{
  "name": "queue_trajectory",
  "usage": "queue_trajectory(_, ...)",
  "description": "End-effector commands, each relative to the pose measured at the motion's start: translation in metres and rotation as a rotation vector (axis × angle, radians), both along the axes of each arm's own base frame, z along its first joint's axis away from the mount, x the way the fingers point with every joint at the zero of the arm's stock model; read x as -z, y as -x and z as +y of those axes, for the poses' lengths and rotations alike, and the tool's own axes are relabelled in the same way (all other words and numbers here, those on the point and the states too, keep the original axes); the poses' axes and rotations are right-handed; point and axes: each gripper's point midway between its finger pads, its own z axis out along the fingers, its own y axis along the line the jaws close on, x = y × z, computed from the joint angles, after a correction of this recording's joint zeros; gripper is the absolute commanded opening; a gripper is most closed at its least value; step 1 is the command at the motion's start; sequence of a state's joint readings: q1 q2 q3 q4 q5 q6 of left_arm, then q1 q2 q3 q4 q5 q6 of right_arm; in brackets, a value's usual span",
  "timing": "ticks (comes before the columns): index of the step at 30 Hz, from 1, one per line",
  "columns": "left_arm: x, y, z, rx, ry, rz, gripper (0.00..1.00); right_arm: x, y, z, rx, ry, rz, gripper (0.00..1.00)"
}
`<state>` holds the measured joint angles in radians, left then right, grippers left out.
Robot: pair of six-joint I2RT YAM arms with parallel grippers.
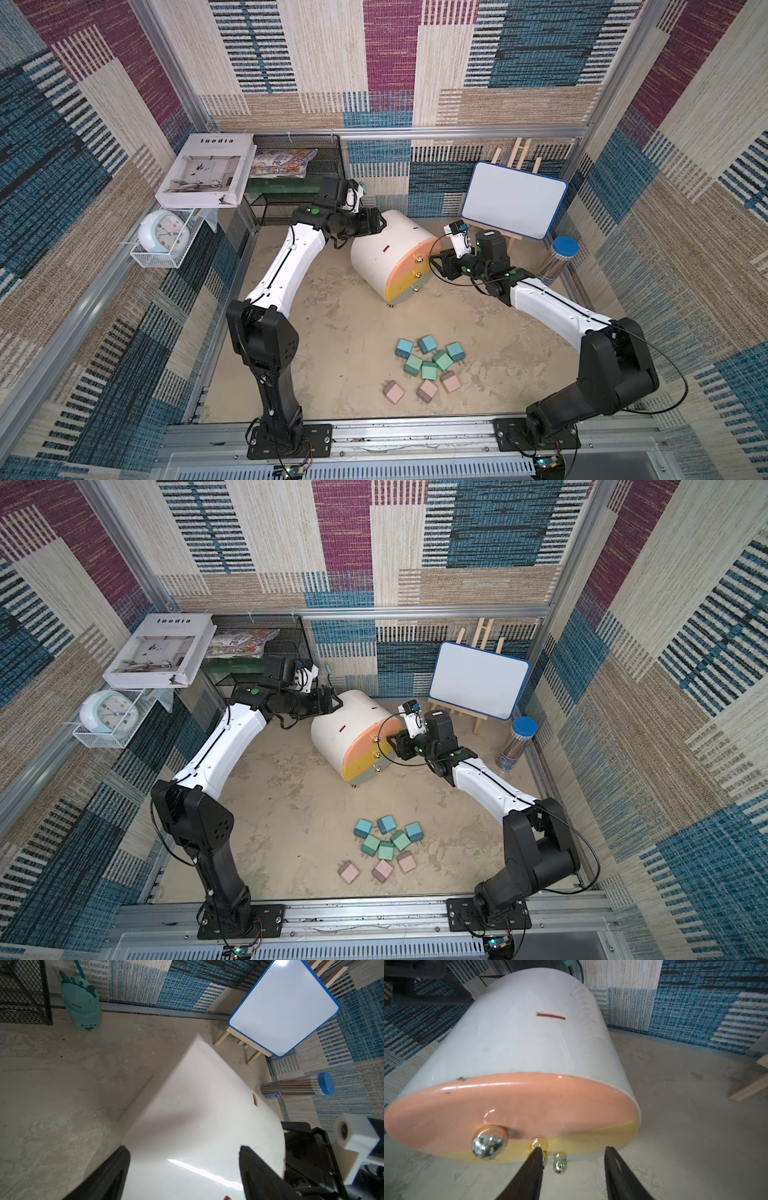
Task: Place the plugs into the drawer by color
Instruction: Open the drawer in the storage box.
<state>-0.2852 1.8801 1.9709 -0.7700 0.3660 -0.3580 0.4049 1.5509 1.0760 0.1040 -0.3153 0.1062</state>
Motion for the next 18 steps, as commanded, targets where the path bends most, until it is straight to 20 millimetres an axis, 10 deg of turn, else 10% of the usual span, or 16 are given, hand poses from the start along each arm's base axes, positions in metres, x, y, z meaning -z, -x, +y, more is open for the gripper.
queue_trajectory(1, -0.001, 0.008, 0.001, 0.022, -0.007, -0.004, 0.83, -0.011, -0.006, 0.015, -0.048, 0.013, -0.081, 0.49)
queue_trajectory(18, -0.005, 0.052, 0.028, -0.012, -0.06, -0.054, 0.82, -0.006, -0.023, 0.066, -0.168, 0.03, -0.119, 0.41)
